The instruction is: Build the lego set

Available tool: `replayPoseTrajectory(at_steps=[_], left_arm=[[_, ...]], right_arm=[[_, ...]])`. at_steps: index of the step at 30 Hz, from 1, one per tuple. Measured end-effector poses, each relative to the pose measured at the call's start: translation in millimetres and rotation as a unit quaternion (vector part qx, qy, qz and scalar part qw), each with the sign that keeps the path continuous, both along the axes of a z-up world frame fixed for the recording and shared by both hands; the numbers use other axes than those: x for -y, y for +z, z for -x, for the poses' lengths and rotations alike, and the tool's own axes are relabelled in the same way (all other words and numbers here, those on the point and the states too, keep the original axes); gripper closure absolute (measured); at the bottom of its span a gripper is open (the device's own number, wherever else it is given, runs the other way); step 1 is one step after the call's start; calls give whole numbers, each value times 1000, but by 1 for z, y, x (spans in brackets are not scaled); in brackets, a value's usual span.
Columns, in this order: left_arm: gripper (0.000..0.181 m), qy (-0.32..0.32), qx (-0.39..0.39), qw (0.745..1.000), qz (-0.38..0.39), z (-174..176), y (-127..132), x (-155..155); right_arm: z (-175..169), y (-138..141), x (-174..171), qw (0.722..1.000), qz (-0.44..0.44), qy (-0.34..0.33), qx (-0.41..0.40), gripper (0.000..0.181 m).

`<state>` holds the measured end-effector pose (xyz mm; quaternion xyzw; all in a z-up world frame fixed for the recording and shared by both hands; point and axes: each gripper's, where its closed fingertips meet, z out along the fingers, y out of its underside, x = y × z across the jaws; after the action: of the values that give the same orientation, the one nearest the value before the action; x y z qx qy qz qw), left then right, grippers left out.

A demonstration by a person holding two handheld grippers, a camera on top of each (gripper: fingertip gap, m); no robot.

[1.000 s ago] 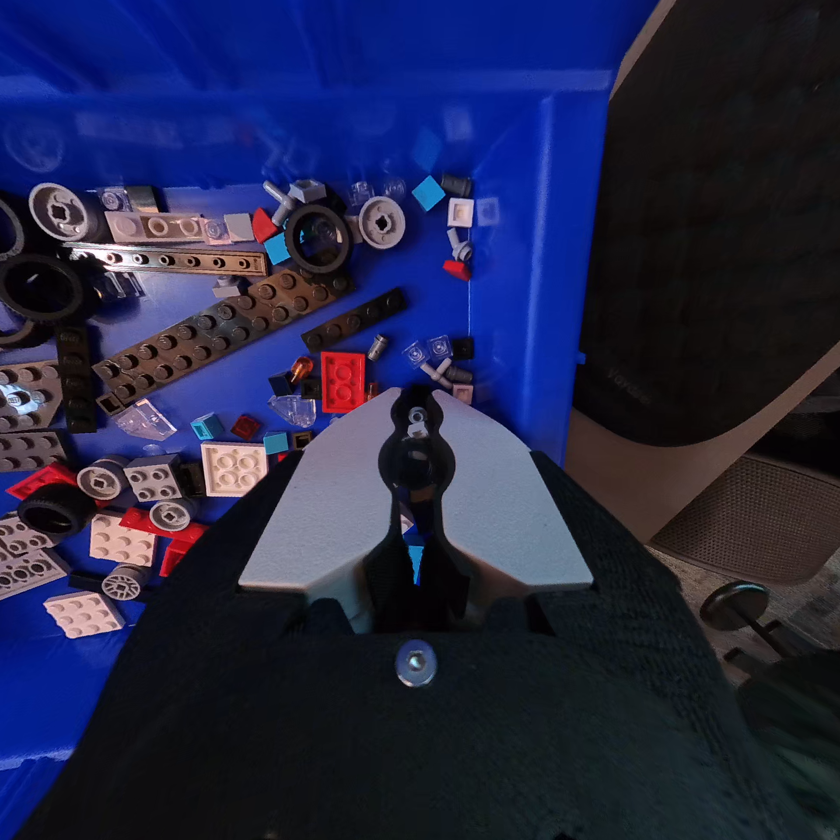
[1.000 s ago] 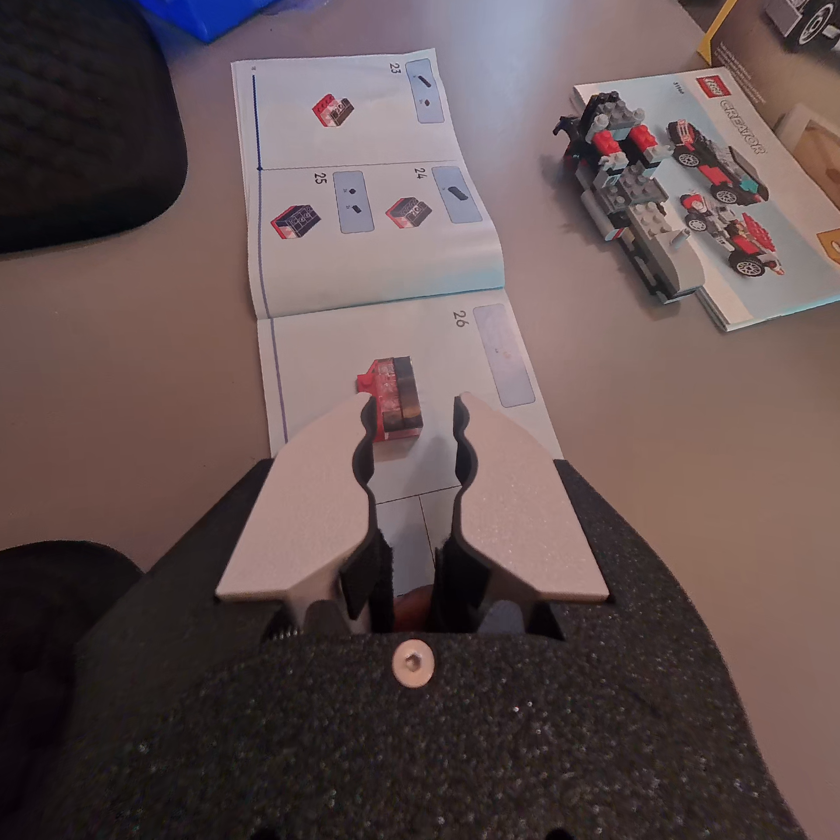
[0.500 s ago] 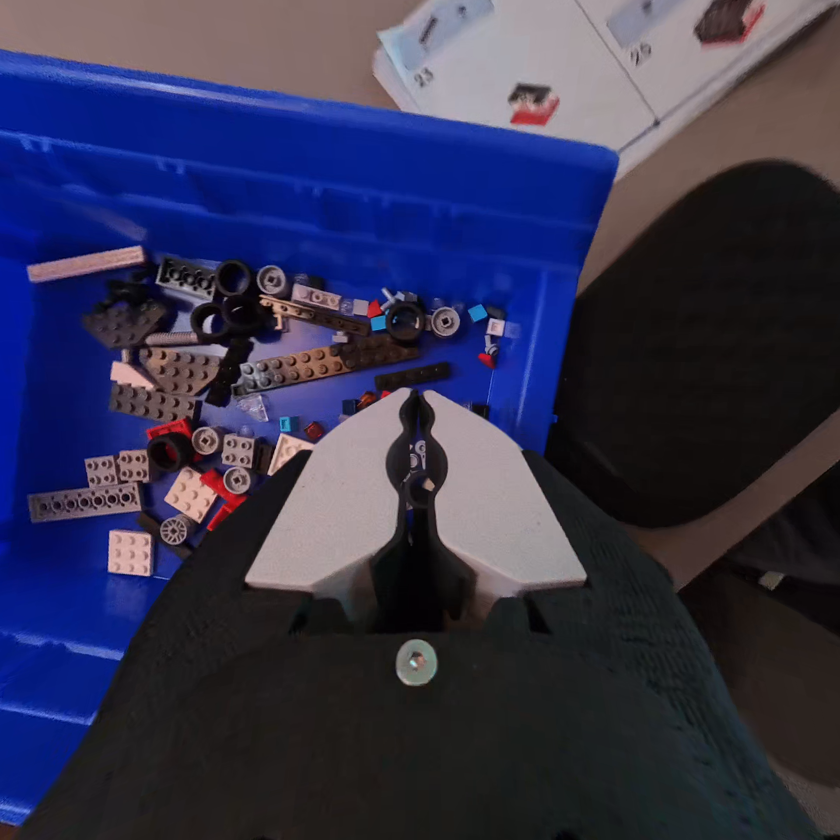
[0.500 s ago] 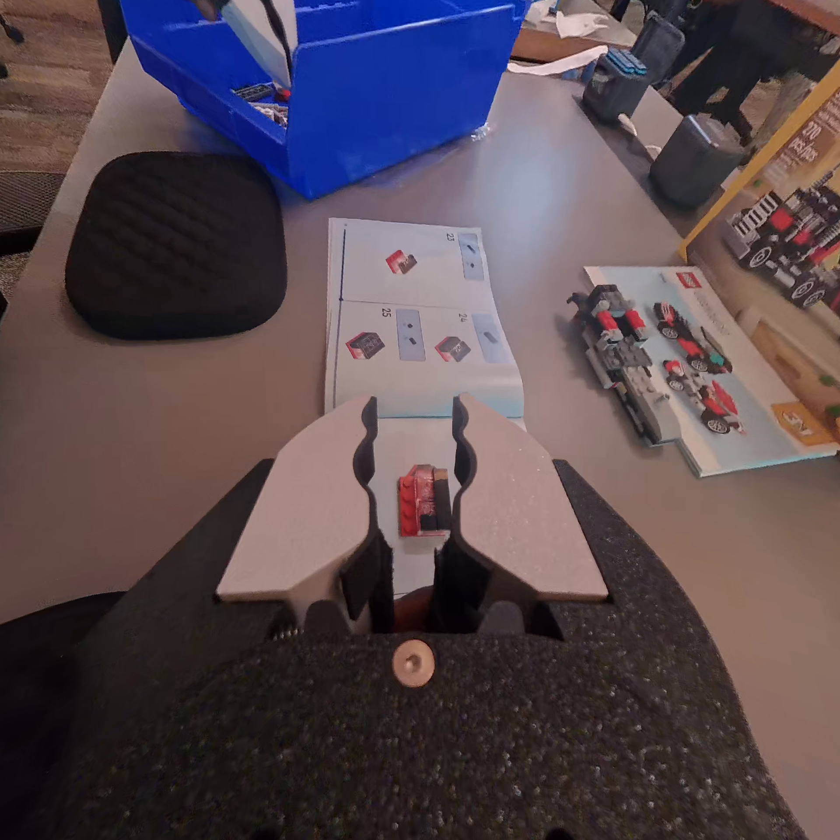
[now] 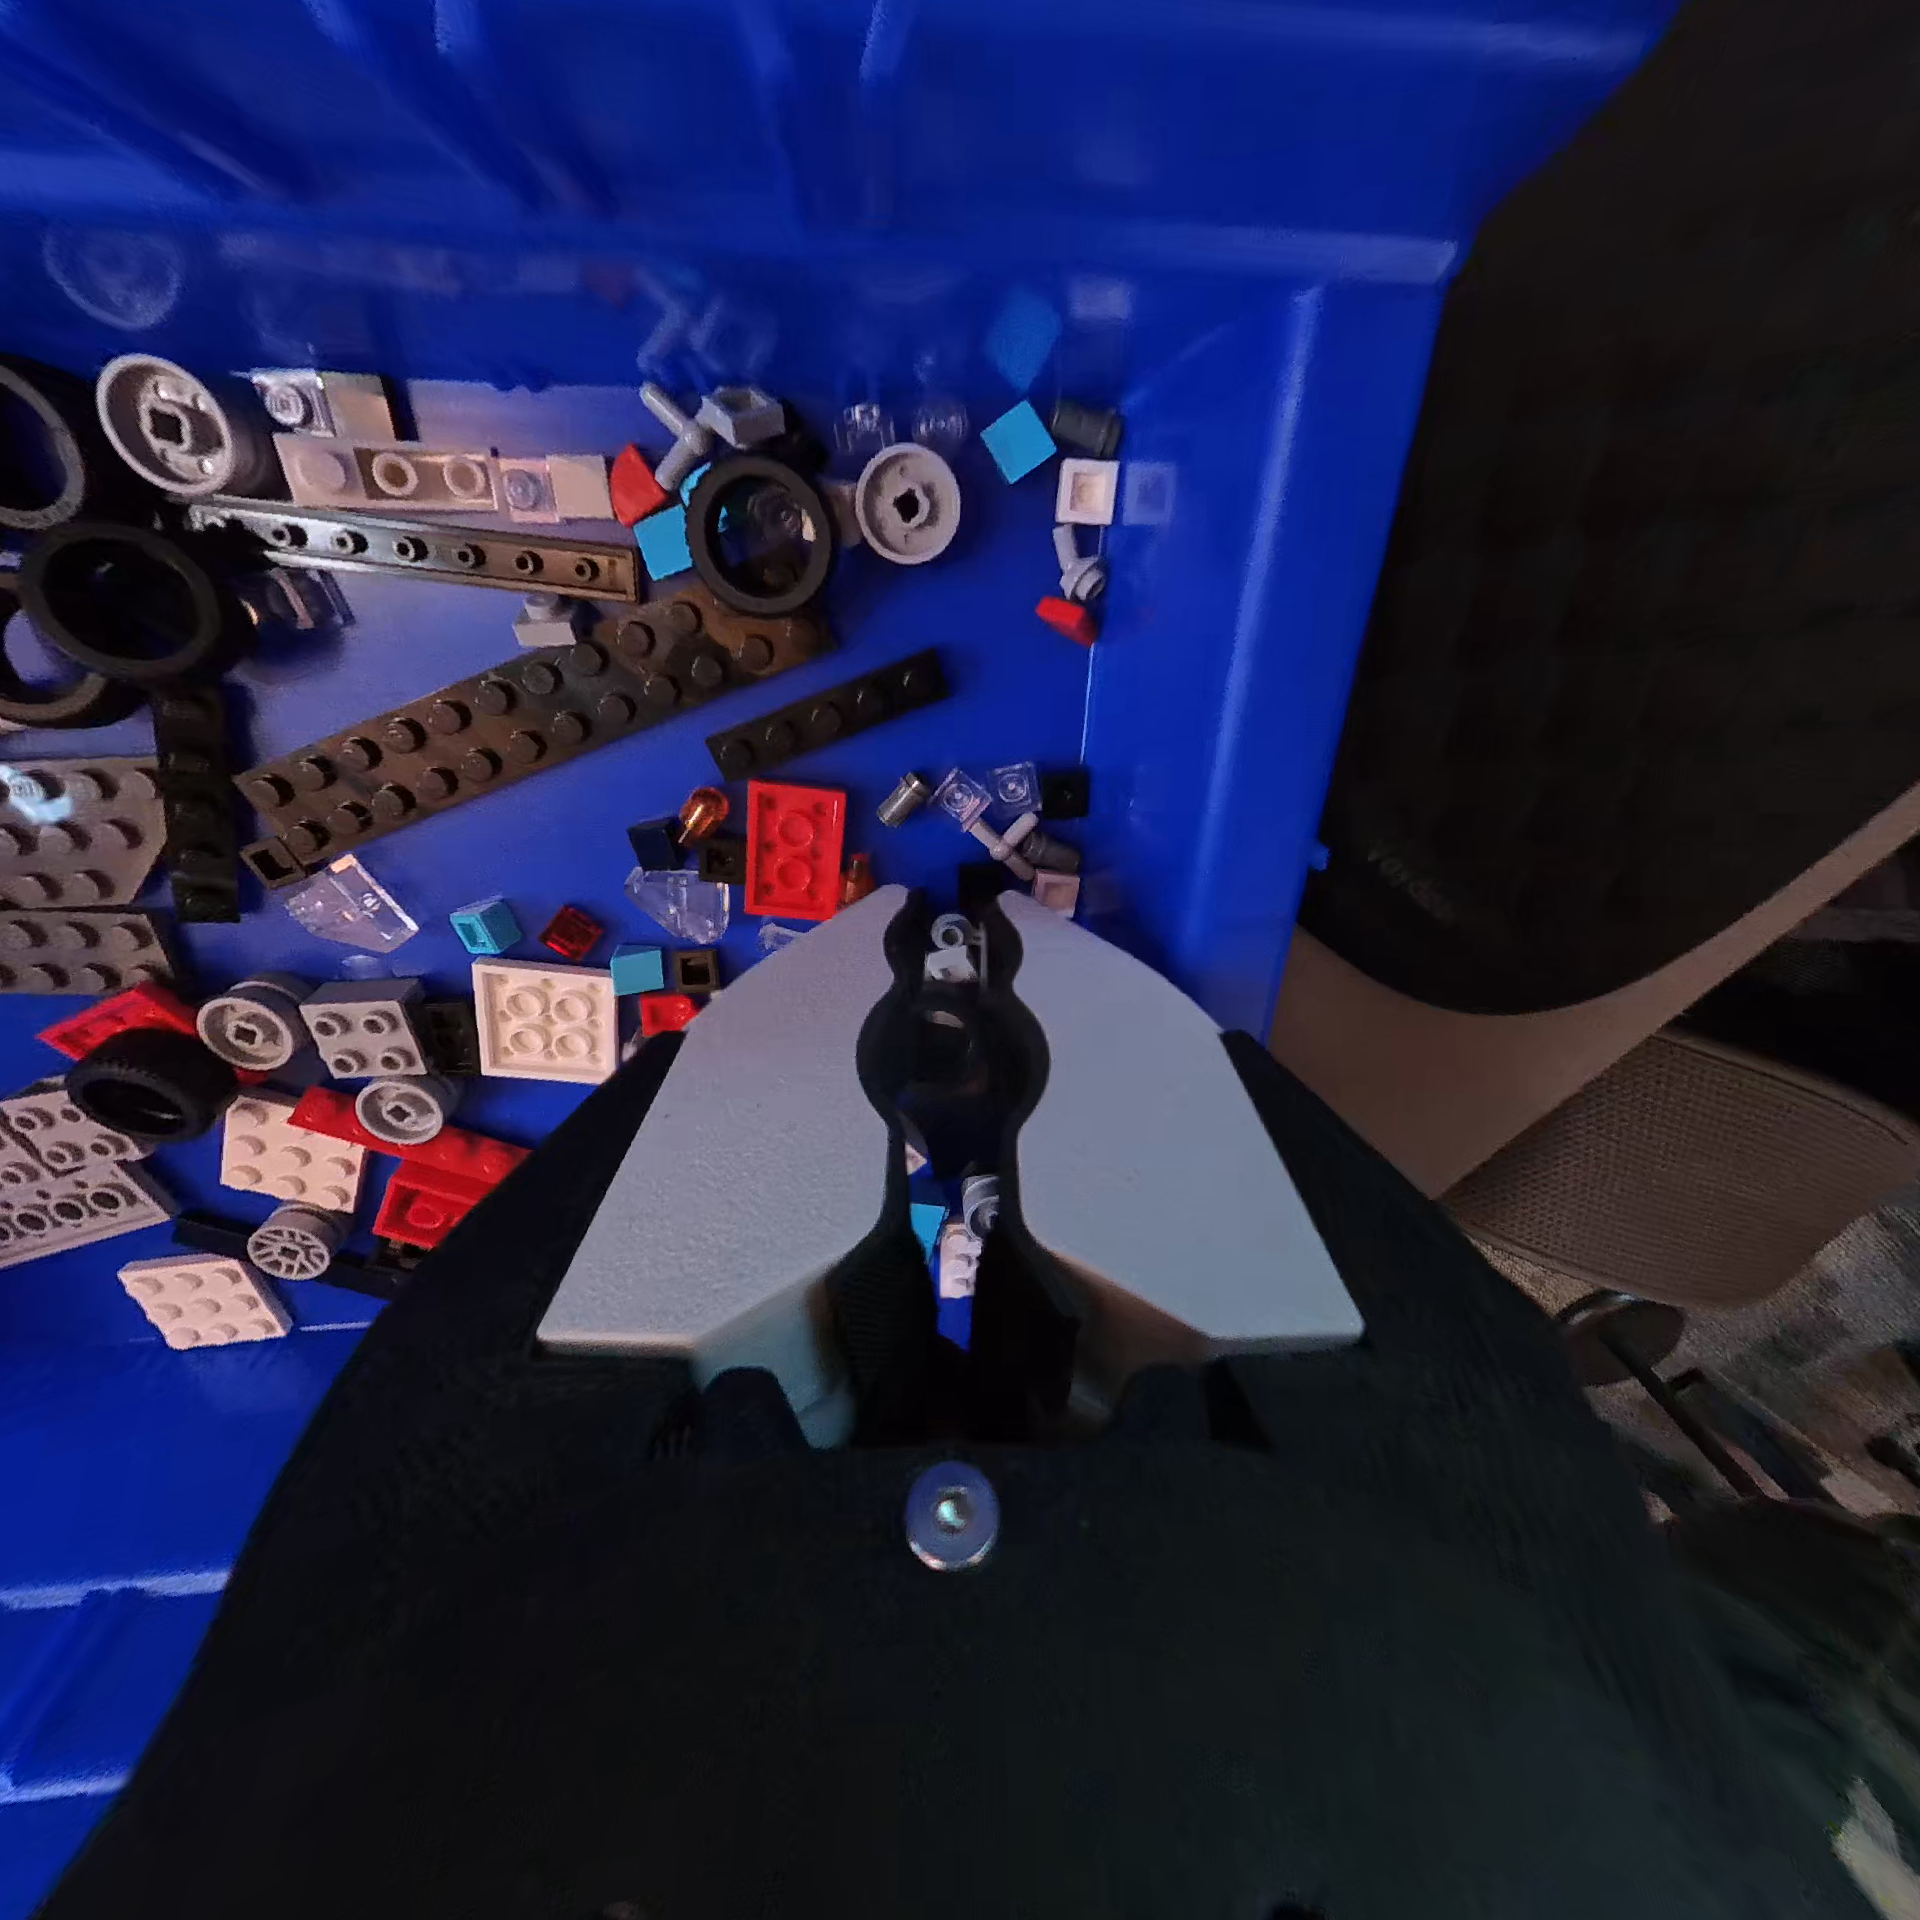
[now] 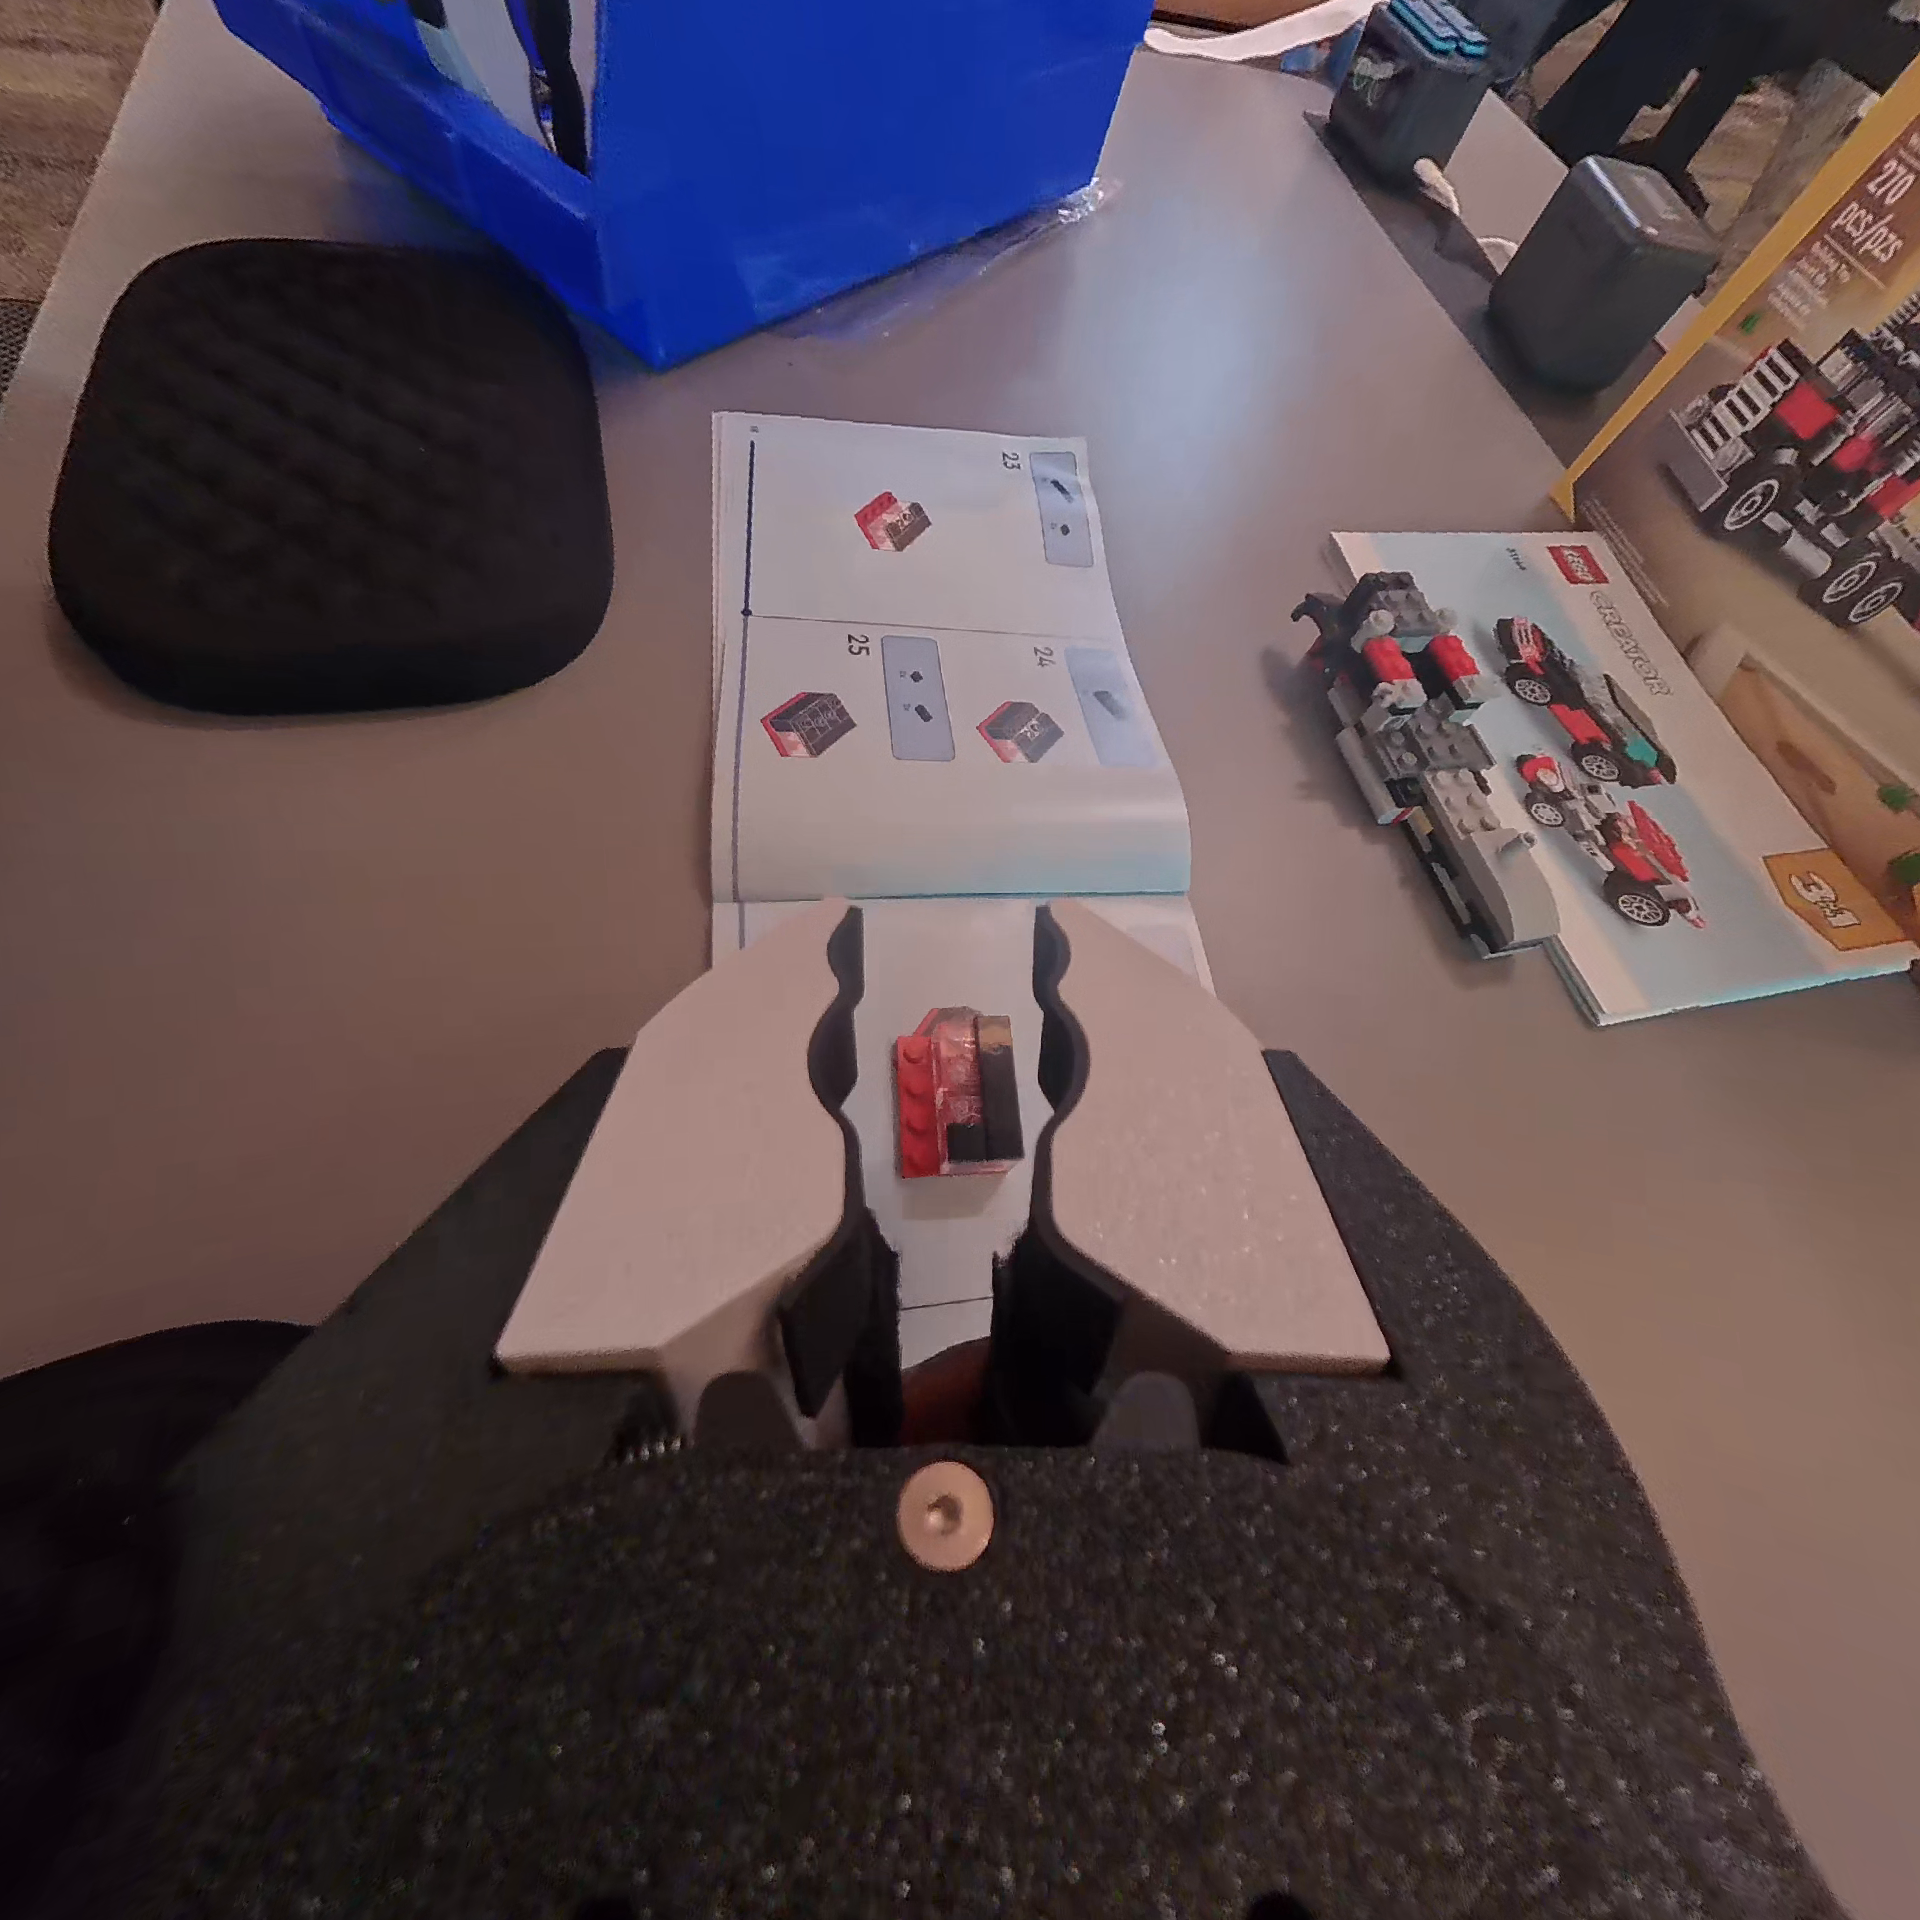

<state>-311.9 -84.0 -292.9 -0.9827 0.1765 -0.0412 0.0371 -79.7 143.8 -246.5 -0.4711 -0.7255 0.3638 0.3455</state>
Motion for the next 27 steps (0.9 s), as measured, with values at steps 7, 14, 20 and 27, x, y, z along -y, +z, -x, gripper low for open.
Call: replayPoseTrajectory(at_steps=[7, 14, 20, 27], left_arm=[[167, -24, 30, 999, 16, -2, -2, 2], [173, -25, 38, 999, 18, -3, -6, 1], [181, 7, 19, 998, -54, 8, 7, -12], [181, 137, 48, 955, -260, 19, 65, -34]], right_arm=[[-2, -7, -7, 1000, 2, -11, 12, 150], [-3, -10, -10, 1000, 5, -16, 17, 150], [-1, -9, -5, 1000, 8, -6, 13, 150], [7, 9, 17, 999, 7, 35, -18, 150]])
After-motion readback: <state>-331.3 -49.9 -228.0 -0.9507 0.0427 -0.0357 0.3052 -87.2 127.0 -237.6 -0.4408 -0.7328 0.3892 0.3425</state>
